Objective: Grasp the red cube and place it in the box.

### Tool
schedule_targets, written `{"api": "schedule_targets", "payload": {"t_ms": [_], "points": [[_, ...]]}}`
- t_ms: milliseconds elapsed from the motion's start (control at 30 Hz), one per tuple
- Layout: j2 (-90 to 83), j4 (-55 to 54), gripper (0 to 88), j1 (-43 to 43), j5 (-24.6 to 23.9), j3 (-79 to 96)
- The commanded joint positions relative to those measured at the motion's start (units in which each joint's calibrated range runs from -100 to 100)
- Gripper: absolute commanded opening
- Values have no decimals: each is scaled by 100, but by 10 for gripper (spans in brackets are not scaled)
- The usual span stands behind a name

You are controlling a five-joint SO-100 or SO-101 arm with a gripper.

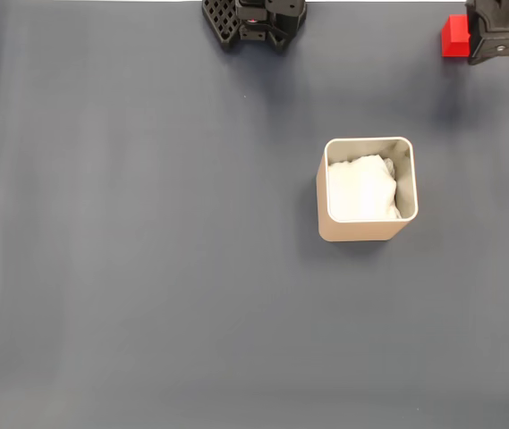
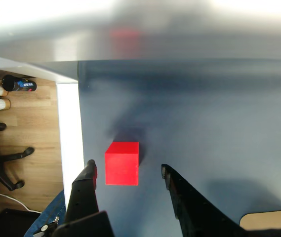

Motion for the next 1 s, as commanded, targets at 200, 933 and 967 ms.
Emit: {"api": "schedule_targets", "payload": {"t_ms": [200,933,967], "points": [[102,-129,337,27,15,-236],[119,-473,337,-384,-283,302],[111,-481,337,-399,-288,329]]}}
